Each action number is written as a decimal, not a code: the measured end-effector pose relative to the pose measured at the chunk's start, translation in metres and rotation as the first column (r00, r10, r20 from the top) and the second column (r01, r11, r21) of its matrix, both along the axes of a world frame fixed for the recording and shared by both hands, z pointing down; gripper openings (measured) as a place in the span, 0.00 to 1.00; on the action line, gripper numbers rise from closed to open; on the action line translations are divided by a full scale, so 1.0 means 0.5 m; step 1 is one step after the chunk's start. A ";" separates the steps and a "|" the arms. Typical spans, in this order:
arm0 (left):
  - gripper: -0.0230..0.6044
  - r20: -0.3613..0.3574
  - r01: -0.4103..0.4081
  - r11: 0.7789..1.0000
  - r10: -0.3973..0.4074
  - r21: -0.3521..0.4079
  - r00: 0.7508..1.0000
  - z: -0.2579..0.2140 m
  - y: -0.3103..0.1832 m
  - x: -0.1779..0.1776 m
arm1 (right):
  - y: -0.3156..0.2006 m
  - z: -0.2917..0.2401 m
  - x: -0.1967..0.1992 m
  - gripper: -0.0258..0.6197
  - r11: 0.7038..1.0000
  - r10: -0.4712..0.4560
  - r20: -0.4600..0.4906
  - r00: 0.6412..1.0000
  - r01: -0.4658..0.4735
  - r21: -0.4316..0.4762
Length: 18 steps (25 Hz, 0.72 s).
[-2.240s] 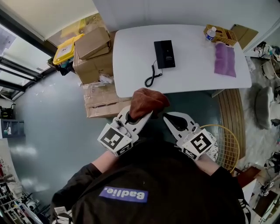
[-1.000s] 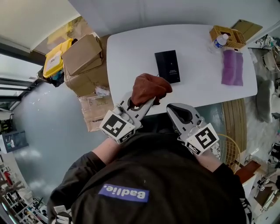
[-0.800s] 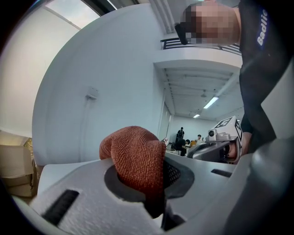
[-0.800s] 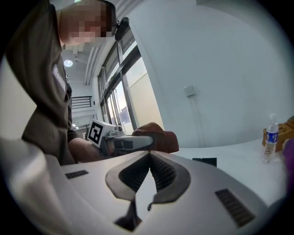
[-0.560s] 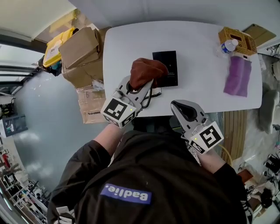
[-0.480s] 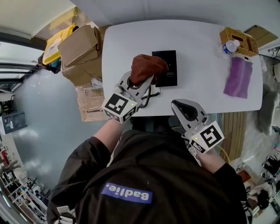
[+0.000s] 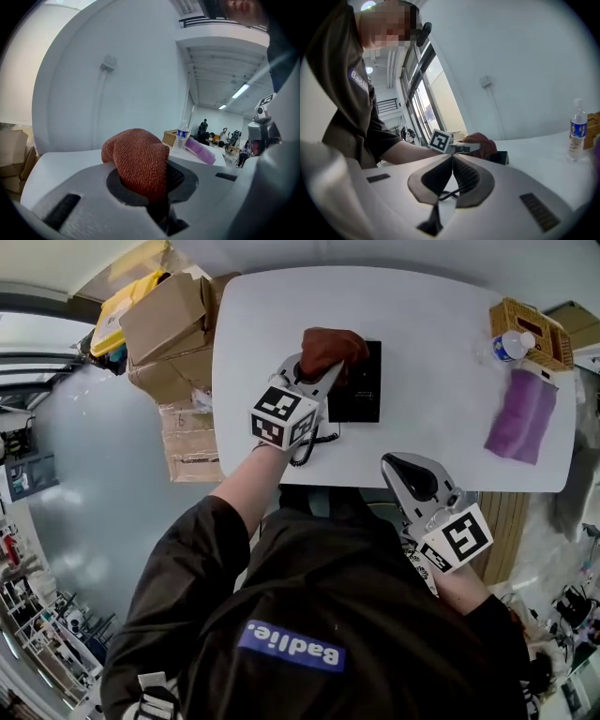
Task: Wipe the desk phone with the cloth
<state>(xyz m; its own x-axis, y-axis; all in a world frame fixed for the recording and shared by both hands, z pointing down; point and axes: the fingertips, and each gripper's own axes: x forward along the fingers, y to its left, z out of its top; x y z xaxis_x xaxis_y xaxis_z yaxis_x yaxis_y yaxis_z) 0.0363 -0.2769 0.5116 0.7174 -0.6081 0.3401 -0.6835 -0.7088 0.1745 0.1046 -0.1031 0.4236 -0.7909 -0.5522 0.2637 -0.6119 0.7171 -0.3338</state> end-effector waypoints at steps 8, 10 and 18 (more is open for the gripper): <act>0.11 0.076 0.026 0.997 -0.021 -0.071 0.997 0.100 -0.017 0.008 | -0.003 0.029 0.043 0.09 0.999 -0.004 -0.018 1.000 0.003 -0.034; 0.11 0.081 0.032 0.997 -0.026 -0.074 0.996 0.110 -0.010 0.009 | -0.006 0.031 0.051 0.09 0.999 -0.004 -0.020 1.000 0.004 -0.035; 0.11 0.113 0.020 0.993 -0.007 -0.115 0.994 0.157 0.062 0.016 | -0.023 0.016 0.078 0.09 1.000 0.004 -0.045 0.999 -0.005 -0.014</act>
<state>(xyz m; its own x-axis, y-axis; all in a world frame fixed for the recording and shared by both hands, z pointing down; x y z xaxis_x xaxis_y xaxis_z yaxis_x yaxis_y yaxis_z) 0.0441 -0.2460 0.5900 0.6625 -0.5695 0.4866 -0.7130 -0.6785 0.1767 0.1437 -0.1145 0.4317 -0.7754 -0.5518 0.3069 -0.6299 0.7096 -0.3156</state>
